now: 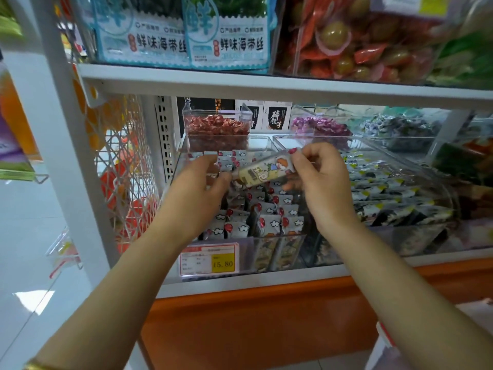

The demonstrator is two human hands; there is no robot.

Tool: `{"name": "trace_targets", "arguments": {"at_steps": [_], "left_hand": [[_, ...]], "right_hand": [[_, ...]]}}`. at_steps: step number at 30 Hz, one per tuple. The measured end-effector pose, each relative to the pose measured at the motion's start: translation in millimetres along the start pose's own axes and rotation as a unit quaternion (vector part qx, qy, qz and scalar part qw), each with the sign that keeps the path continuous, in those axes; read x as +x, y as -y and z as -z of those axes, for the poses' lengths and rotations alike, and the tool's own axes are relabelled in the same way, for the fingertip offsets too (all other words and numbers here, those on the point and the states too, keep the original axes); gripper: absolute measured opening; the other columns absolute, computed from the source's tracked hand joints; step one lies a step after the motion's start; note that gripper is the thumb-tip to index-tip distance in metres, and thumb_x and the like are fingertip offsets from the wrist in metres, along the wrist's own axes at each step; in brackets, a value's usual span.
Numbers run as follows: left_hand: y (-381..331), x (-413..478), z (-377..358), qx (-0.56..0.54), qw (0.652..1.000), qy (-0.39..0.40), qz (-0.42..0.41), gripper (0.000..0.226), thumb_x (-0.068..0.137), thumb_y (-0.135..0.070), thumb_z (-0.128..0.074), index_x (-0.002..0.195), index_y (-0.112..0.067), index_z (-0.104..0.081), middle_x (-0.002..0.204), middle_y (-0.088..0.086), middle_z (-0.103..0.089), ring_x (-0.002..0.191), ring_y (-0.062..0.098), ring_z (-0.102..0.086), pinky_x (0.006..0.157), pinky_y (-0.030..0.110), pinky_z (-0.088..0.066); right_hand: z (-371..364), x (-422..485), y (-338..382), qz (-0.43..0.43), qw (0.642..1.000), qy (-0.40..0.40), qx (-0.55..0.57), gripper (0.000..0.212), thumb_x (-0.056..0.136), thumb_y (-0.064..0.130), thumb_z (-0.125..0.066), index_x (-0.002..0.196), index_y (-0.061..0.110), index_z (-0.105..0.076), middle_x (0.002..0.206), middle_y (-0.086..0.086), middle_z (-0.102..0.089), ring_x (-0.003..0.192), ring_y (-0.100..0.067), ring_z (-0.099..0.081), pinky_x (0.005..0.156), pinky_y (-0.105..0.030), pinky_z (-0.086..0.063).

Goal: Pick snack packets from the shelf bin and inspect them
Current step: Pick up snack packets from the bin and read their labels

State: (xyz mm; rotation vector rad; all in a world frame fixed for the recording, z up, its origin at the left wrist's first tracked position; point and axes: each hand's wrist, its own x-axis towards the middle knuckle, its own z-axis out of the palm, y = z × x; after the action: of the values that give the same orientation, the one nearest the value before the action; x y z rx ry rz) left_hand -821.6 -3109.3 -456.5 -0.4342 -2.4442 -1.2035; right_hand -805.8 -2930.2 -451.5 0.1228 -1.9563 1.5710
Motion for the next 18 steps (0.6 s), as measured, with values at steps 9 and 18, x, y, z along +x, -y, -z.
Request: {"name": "trace_targets", "arguments": {"at_steps": [9,18], "left_hand": [[0,-6,1,-0.27,0.955,0.026,0.123,0.017,0.095,-0.018,-0.051,0.085,-0.015,-0.064,0.075,-0.002,-0.064,0.067,0.006,-0.065,0.055,0.018,-0.054],[2,-5,-2,-0.445,0.878,-0.015,0.177,0.026,0.095,-0.014,-0.05,0.07,-0.01,-0.055,0.065,-0.002,-0.057,0.058,0.009,-0.062,0.054,0.018,-0.051]], "right_hand": [[7,-9,-6,-0.153,0.951,0.024,0.269,0.007,0.091,0.003,-0.053,0.092,0.001,-0.06,0.092,-0.015,-0.061,0.066,-0.013,-0.066,0.062,-0.023,-0.055],[13,-12,-6,-0.161,0.941,0.038,0.294,0.01,0.088,-0.006,-0.052,0.089,0.001,-0.06,0.088,-0.016,-0.063,0.067,-0.018,-0.069,0.059,-0.023,-0.056]]}}
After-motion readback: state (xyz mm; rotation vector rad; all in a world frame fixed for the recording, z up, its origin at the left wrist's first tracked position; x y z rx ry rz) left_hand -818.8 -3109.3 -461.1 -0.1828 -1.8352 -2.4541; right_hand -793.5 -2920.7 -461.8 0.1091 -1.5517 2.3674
